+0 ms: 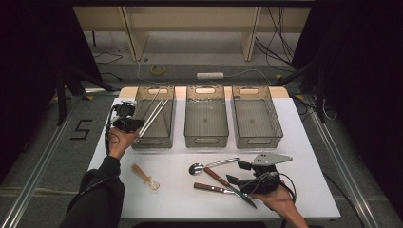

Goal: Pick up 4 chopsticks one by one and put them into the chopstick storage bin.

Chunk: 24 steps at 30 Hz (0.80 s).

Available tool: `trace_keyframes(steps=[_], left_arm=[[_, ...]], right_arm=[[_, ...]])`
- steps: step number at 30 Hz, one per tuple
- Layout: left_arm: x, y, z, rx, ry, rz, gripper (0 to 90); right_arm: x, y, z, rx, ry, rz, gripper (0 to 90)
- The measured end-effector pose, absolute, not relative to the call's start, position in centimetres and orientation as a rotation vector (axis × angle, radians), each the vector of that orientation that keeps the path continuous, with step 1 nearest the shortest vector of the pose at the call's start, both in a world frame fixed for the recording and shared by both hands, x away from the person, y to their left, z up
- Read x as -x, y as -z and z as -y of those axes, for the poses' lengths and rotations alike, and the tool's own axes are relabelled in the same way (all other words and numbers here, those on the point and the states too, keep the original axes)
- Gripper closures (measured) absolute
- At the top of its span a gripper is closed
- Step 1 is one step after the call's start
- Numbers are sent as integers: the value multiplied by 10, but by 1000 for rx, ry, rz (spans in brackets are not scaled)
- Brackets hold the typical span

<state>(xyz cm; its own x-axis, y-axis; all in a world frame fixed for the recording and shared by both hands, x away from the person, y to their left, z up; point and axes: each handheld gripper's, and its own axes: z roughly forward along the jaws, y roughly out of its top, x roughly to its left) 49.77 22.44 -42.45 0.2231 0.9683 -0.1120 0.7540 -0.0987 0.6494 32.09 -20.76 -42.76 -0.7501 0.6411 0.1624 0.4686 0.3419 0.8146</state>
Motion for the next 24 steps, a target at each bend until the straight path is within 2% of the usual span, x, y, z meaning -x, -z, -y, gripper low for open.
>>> trace_keyframes(steps=[2, 5, 11, 15, 24], left_arm=[[-498, 425, -225, -1895, -471, -1597, 817], [-497, 424, -226, -1884, -476, -1595, 750], [-485, 415, -227, -1839, -454, -1568, 550], [-467, 409, -221, -1881, -398, -1469, 409], [-434, 406, -217, -1991, -323, -1274, 289]], right_arm=[[-321, 428, 208, -1009, -1366, -2421, 338], [-321, 428, 208, -1004, -1366, -2424, 338], [-321, 428, 208, -1003, -1367, -2422, 338], [-321, 428, 208, -1000, -1362, -2422, 338], [-320, 428, 208, -995, -1353, -2430, 338]])
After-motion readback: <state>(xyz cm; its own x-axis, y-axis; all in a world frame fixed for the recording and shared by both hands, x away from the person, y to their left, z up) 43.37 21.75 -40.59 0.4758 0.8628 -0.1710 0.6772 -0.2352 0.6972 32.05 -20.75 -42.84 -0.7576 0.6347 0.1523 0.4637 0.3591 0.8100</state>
